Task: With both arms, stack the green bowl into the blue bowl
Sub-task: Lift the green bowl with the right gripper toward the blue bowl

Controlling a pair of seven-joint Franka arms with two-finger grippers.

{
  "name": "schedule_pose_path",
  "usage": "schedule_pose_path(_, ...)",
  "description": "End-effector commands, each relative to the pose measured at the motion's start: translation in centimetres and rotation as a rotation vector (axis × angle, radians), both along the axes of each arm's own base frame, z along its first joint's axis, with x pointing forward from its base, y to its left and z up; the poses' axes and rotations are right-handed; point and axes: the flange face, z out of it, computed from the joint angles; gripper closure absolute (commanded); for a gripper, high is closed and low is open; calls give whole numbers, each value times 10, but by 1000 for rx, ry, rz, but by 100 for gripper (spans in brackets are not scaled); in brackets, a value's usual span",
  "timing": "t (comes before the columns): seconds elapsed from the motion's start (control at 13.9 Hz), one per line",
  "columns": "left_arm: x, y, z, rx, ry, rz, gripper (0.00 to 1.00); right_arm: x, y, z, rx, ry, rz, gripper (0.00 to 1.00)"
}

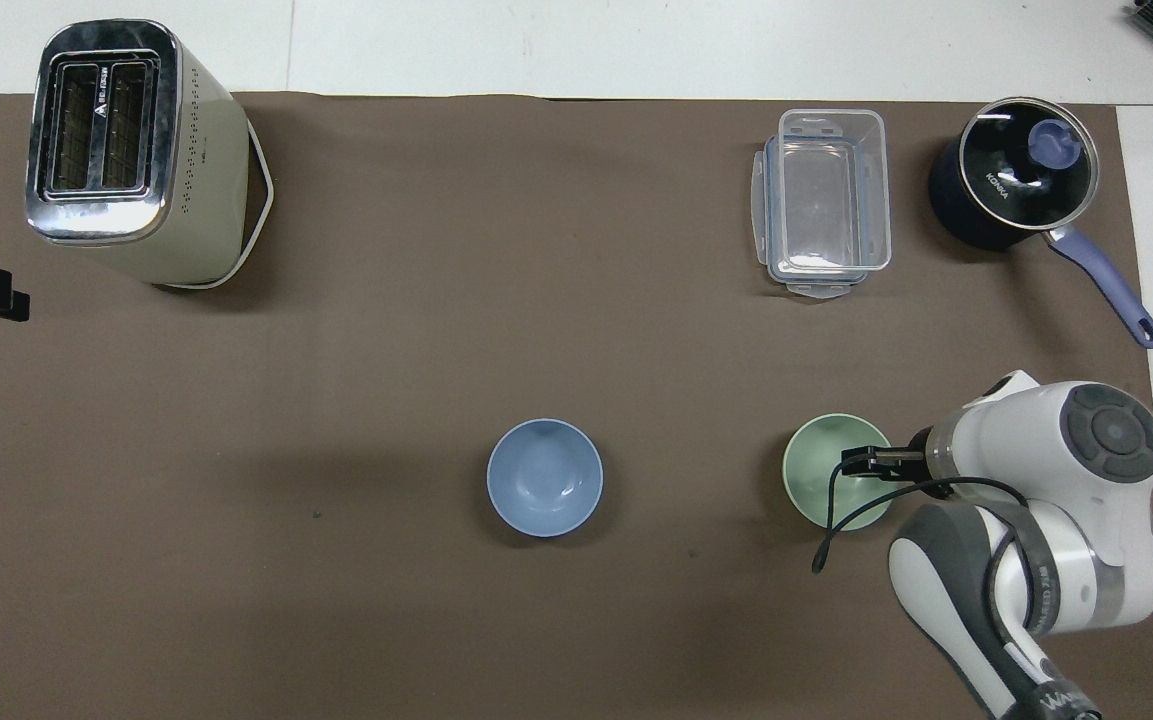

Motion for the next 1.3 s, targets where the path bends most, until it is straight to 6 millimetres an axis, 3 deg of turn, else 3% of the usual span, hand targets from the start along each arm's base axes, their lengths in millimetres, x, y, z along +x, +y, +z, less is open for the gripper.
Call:
schedule_pose_path(0.0,-4,2,3,15,15,14,0,-3,0,-13,19,-16,4,0)
schedule_pose_path(0.29,-4,-8,3,15,18,-5,0,-5,0,-18,20,-10,4,1)
schedule_pose_path(0.5,-4,-8,3,15,20,-5,0,-5,0,-18,20,-8,6,13)
schedule_pose_path(0.94,-4,-7,3,15,18,-3,0,-3,1,-12,19,-14,3,85)
schedule_pose_path(1.08,-4,-8,3,15,20,-5,0,1,2,-2,19,-29,2,100)
schedule_pose_path(1.23,-4,-8,3,15,20,-5,0,4,5,14,19,-23,5,100)
